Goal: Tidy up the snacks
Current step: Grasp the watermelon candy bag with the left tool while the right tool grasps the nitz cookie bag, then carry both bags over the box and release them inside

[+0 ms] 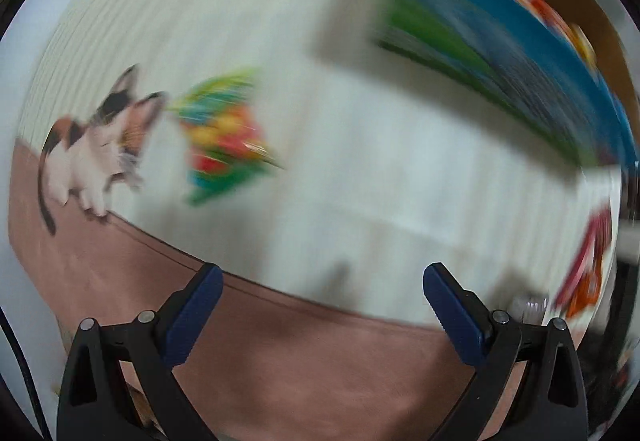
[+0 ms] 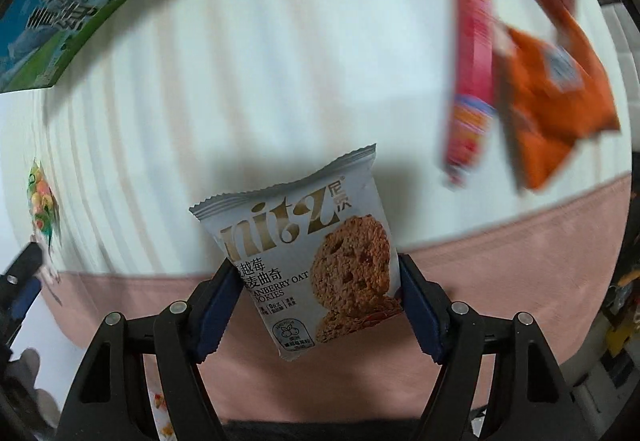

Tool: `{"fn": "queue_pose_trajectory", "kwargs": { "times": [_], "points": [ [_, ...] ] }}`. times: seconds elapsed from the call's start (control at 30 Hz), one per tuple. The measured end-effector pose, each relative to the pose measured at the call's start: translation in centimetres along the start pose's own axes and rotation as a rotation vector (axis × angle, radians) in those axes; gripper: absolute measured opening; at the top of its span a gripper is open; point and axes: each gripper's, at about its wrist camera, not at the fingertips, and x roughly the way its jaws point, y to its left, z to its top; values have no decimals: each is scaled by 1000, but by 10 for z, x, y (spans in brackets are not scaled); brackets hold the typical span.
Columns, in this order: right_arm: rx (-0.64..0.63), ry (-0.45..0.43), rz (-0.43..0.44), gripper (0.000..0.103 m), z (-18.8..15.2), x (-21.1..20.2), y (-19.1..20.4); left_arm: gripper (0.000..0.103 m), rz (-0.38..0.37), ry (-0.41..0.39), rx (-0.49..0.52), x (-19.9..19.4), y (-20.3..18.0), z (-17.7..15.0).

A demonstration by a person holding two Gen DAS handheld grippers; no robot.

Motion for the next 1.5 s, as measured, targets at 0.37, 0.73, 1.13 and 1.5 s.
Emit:
{"fn": "queue_pose_trajectory", "kwargs": {
  "times": [0.37,0.73,1.13,1.5],
  "points": [
    [-24,4,14,93,20,-12,26,103,-96,130,-212,51,103,88],
    [-344,25,-120,95,10,-36,86,55,-31,108,9,63,62,113],
    [-137,62,-45,75,27,-22,60,55,-48,162,215,75,8,64],
    [-147,78,-70,80,18,-8,66,57,31,139,279,70,-68,32]
  ]
}}
